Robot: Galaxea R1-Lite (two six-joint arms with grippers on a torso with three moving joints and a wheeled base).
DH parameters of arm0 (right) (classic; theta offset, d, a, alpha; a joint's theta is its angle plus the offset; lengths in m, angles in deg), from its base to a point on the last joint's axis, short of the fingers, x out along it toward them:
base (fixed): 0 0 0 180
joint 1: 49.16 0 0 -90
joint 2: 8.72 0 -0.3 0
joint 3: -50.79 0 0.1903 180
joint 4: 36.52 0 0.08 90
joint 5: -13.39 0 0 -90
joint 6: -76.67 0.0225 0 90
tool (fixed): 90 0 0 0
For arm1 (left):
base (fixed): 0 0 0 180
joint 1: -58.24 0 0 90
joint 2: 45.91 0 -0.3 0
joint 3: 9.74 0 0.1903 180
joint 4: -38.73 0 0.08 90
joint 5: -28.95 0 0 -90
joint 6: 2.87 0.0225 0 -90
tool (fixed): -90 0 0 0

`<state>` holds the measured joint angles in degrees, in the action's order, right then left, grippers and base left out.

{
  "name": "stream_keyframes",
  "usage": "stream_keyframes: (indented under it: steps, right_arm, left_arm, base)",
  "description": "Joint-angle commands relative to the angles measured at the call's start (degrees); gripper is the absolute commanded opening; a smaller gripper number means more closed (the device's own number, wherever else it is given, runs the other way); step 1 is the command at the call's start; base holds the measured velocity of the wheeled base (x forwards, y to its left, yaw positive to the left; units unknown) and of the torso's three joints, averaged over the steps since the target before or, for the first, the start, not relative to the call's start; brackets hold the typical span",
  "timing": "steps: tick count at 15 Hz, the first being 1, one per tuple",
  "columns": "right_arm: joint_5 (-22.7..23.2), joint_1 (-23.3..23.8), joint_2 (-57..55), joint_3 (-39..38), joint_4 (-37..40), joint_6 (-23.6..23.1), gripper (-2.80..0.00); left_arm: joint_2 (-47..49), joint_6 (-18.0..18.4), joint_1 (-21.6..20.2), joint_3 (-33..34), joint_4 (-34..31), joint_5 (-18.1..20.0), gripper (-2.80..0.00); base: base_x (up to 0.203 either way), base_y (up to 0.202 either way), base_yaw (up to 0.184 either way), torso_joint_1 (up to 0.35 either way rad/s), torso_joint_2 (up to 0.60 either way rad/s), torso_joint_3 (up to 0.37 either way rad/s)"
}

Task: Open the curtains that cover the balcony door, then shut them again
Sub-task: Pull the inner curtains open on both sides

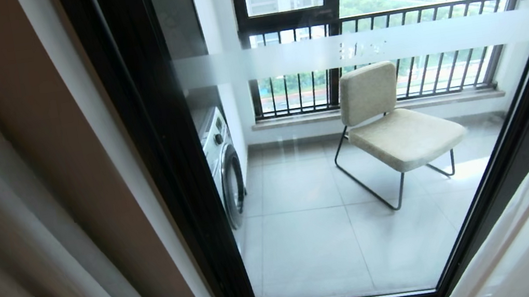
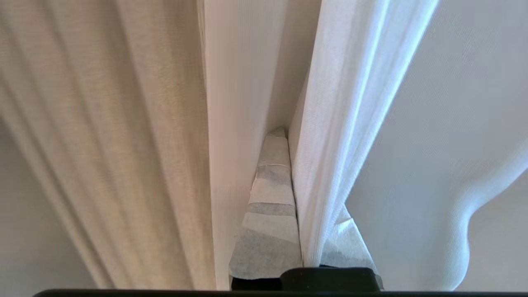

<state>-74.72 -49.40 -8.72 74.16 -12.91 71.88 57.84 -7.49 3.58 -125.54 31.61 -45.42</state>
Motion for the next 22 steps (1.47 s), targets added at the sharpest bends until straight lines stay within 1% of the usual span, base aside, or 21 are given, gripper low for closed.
stream_keyframes:
  steps: [1, 3, 5, 8, 11, 16, 17, 18, 20, 22]
  right_arm:
    - [0.0, 0.0, 0.0, 0.0, 0.0, 0.0, -2.80]
    - [0.0, 0.0, 0.0, 0.0, 0.0, 0.0, -2.80]
    - [0.0, 0.0, 0.0, 0.0, 0.0, 0.0, -2.80]
    - [0.0, 0.0, 0.0, 0.0, 0.0, 0.0, -2.80]
    - [0.0, 0.0, 0.0, 0.0, 0.0, 0.0, -2.80]
    - [0.0, 0.0, 0.0, 0.0, 0.0, 0.0, -2.80]
    - [0.0, 0.0, 0.0, 0.0, 0.0, 0.0, -2.80]
    - [0.0, 0.0, 0.0, 0.0, 0.0, 0.0, -2.80]
    - [0.0, 0.0, 0.0, 0.0, 0.0, 0.0, -2.80]
    - [0.0, 0.0, 0.0, 0.0, 0.0, 0.0, -2.80]
  left_arm:
    - [2.4, 0.0, -1.3, -0.3, -0.3, 0.1, -2.80]
    - [2.5, 0.0, -0.5, -1.0, -0.3, 0.2, -2.80]
    - [1.9, 0.0, 1.7, -1.6, -0.3, 0.2, -2.80]
    - [1.5, -0.1, 5.1, -5.8, -0.6, 0.2, -2.80]
    - [1.5, -0.5, 10.0, -10.5, -1.0, 0.2, -2.80]
    - [1.7, -1.8, 19.4, -12.7, -0.9, 0.2, -2.80]
    - [1.8, -1.8, 20.7, -12.7, -0.9, 0.2, -2.80]
    - [1.9, -1.8, 21.6, -12.8, -0.8, 0.3, -2.80]
    - [2.2, -2.6, 22.9, -13.0, -0.7, 1.8, -2.80]
    - [2.2, -2.6, 23.1, -13.0, -0.7, 2.5, -2.80]
  base:
    - [0.000, 0.000, 0.000, 0.000, 0.00, 0.000]
    - [0.000, 0.000, 0.000, 0.000, 0.00, 0.000]
    - [0.000, 0.000, 0.000, 0.000, 0.00, 0.000]
    - [0.000, 0.000, 0.000, 0.000, 0.00, 0.000]
    - [0.000, 0.000, 0.000, 0.000, 0.00, 0.000]
    - [0.000, 0.000, 0.000, 0.000, 0.00, 0.000]
    - [0.000, 0.000, 0.000, 0.000, 0.00, 0.000]
    - [0.000, 0.000, 0.000, 0.000, 0.00, 0.000]
    - [0.000, 0.000, 0.000, 0.000, 0.00, 0.000]
    - [0.000, 0.000, 0.000, 0.000, 0.00, 0.000]
